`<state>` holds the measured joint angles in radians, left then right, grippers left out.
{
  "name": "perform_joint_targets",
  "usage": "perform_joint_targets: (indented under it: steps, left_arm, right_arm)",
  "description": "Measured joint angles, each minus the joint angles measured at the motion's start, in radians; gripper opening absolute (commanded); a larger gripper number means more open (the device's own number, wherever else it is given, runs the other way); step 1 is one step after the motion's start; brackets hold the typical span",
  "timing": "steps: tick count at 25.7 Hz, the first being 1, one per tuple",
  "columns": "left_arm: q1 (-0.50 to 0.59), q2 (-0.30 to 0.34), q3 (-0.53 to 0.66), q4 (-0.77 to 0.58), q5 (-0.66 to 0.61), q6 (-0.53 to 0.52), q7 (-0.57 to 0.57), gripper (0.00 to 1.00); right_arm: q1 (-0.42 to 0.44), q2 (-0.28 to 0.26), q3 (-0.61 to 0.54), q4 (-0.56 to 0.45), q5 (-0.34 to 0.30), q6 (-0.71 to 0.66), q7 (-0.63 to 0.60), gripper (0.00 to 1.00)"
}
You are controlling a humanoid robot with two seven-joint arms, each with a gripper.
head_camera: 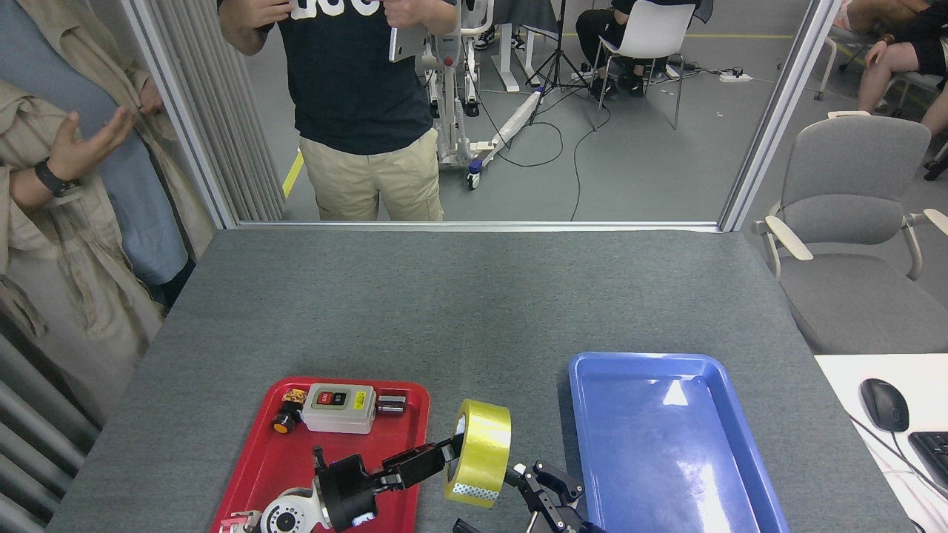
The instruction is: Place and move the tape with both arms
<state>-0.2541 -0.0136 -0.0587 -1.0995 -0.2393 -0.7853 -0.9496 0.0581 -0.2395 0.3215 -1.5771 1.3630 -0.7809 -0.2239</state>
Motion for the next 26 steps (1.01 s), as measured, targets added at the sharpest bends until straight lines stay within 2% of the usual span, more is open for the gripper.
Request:
perform_joint_targets:
  steps: [2, 4, 5, 8, 11, 16, 20, 23, 26]
  left_arm:
    - [-0.001, 0.0, -0.001, -0.003, 0.0, -0.004, -0.001, 0.12]
    - [-0.001, 0.0, -0.001, -0.005, 0.0, -0.008, -0.003, 0.13]
    - [-0.001, 0.0, -0.001, -0.006, 0.0, -0.008, -0.004, 0.19]
    - [-0.001, -0.001, -0.001, -0.007, 0.0, -0.007, -0.007, 0.59]
    - [-0.004, -0.003, 0.0, -0.007, -0.002, -0.001, -0.007, 1.0]
    - [-0.002, 0.003, 0.008, -0.017, 0.009, 0.007, 0.011, 1.0]
    - [0.01, 0.012, 0.034, -0.024, 0.102, 0.001, 0.051, 1.0]
    - [0.025, 0.028, 0.06, -0.026, 0.139, 0.001, 0.151, 0.99]
    - [0.036, 0.053, 0.111, -0.028, 0.049, 0.0, 0.289, 0.99]
  right_arm:
    - [0.0, -0.001, 0.0, 0.0, -0.001, 0.002, 0.0, 0.45]
    - [0.0, -0.002, 0.001, 0.0, -0.002, 0.003, 0.002, 0.44]
    - [0.0, -0.003, 0.001, 0.0, -0.003, 0.004, 0.004, 0.44]
    - [0.001, -0.005, 0.001, 0.0, -0.003, 0.014, 0.006, 0.39]
    - [0.002, -0.006, 0.002, -0.002, -0.004, 0.012, 0.005, 0.29]
    - [0.002, -0.008, 0.002, -0.01, -0.004, -0.005, -0.002, 0.16]
    - [0.002, -0.009, 0.002, -0.014, -0.004, -0.005, -0.003, 0.09]
    - [0.001, -0.01, -0.002, -0.016, -0.001, 0.011, -0.003, 0.08]
    - [-0.007, -0.011, -0.006, -0.015, 0.033, 0.147, 0.003, 0.08]
